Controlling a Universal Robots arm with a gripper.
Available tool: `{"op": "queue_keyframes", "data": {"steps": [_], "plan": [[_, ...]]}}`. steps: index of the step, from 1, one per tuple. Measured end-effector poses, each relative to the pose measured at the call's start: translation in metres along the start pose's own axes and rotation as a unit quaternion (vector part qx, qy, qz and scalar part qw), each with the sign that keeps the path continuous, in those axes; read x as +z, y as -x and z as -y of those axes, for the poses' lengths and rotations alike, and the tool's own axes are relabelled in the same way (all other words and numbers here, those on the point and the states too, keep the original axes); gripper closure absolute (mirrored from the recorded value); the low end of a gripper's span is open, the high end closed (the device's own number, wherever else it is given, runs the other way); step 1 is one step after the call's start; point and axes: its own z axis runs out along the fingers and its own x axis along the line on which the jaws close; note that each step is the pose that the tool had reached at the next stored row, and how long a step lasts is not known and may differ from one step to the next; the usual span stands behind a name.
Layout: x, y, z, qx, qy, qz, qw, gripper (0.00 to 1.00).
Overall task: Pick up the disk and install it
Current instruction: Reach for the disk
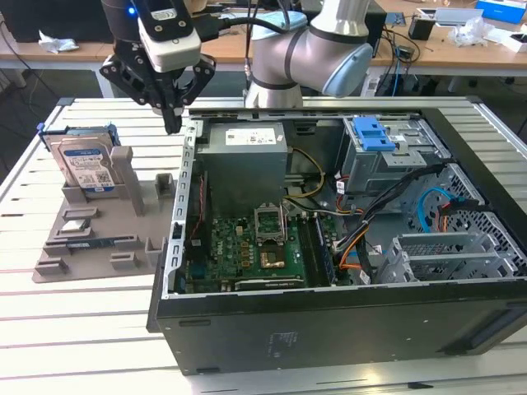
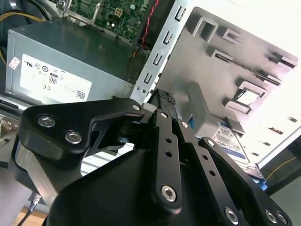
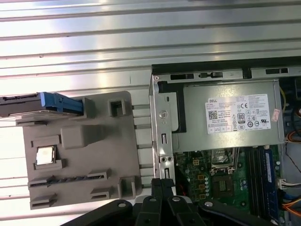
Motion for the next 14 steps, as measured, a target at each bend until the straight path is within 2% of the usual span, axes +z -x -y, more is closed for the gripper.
{"op": "queue_keyframes", "data": {"steps": [3, 6, 11, 14], "plan": [[-0.0001, -0.005, 0.0004, 0.0, 0.0, 0.0, 1.0, 0.89], [-0.0002, -0.013, 0.001, 0.0, 0.0, 0.0, 1.0, 0.89], [-0.0003, -0.0205, 0.0015, 0.0, 0.0, 0.0, 1.0, 0.89], [-0.0004, -0.0315, 0.0021, 0.0, 0.0, 0.0, 1.0, 0.89]]}}
